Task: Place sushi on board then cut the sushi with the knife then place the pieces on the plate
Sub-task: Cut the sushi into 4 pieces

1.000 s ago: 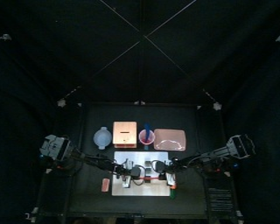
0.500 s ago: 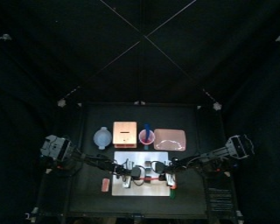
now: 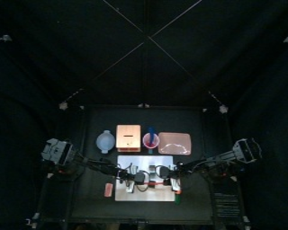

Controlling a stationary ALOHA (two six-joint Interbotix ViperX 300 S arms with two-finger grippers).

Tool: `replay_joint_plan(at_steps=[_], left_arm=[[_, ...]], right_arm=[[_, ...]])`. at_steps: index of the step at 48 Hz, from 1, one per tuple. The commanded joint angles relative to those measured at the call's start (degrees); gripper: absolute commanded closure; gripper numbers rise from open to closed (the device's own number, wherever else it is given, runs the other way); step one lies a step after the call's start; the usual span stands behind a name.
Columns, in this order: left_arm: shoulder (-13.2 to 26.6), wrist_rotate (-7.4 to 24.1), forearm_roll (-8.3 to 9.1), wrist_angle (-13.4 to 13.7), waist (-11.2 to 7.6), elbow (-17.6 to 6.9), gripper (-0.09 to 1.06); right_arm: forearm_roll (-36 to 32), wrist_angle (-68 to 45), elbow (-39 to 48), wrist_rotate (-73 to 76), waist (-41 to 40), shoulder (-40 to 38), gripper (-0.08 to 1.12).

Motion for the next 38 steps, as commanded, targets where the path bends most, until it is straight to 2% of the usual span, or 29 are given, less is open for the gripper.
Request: replay_joint_plan(at_steps=[1,8,19,32,38], left_arm=[[-1.7,0.4,1.67,-0.2,0.44,-1.1,0.64],[-1.8,0.4,2.55,-0.2,0.88,-1.0,0.64],[-1.6,0.4,2.55,-0.2,0.97,-0.7,0.64],[-1.1,0.5,2.64,-0.2,2.37,-0.5,0.64],[-1.0,0.5,3.43,-0.2,2.72,-0.5,0.64]], right_arm=[[0.0,-0.3,-1.1,-0.1,0.0,-2.4,0.78],[0.4,-0.3,-1.0,-0.1,0.0,-2.8,0.78],[1.2,-0.3,-0.9,-0.1,0.4,-2.7,0.78],[2.1,-0.5,-0.9,0.0,1.1,-2.4,0.78],[2.5,-0.5,-0.8,-0.1,1.3,-2.3,0.78]])
